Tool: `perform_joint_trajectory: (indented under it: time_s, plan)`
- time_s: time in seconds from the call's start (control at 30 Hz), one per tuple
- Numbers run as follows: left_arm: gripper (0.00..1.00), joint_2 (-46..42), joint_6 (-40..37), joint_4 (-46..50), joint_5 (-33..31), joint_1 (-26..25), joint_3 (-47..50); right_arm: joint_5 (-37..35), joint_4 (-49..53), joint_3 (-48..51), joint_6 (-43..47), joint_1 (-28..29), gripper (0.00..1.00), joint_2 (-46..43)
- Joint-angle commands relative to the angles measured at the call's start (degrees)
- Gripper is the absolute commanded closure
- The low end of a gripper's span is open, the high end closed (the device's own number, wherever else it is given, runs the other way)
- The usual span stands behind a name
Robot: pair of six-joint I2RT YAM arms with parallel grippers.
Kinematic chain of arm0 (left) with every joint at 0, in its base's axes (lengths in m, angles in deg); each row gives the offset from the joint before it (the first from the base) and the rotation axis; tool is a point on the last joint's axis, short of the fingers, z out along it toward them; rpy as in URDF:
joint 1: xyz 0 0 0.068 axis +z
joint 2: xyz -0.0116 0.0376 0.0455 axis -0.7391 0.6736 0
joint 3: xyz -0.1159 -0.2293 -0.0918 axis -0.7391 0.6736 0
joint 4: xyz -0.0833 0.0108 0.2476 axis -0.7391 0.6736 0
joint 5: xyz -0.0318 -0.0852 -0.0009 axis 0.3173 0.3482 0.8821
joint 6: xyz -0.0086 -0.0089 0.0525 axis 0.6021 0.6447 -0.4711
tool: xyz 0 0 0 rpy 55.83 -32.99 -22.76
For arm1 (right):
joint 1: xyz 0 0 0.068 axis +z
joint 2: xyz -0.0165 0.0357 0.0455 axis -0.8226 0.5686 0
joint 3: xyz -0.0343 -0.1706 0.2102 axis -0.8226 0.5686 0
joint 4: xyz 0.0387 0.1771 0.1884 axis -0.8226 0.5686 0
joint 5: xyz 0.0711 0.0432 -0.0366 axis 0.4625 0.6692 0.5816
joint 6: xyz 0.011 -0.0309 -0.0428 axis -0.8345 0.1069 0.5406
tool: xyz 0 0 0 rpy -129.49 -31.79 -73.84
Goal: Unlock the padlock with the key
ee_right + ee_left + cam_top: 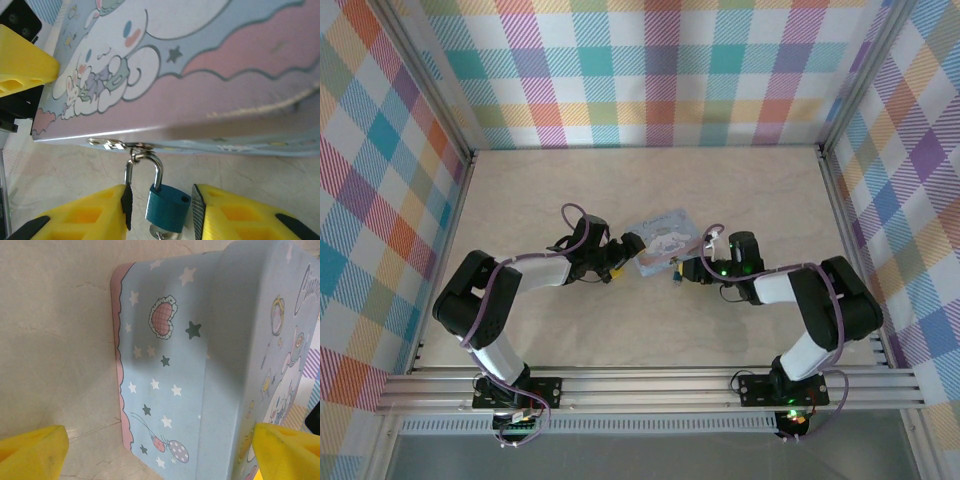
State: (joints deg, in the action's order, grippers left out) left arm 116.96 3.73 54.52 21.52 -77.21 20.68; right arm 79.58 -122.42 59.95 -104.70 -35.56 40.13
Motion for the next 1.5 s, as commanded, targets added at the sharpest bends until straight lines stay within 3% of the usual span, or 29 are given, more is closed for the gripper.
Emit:
perform_joint_trajectory:
  time_s: [0.0, 0.27, 1.47]
  plan:
    - [0.07, 0.1, -1.0, 6.8, -1.2, -0.8, 1.2, 3.0, -2.3, -1.2, -0.3, -0.1, 0.62, 1.5]
    - [0.07, 0.5, -0.9, 6.6, -1.0, -1.0, 1.1, 3.3, -4.5, -2.6, -1.8, -0.1, 0.70, 3.7]
    - [0.06, 0.9, -0.7, 6.6, -1.0, -1.1, 0.9, 6.5, -12.4, -1.6, -5.2, 1.0, 0.77, 9.6]
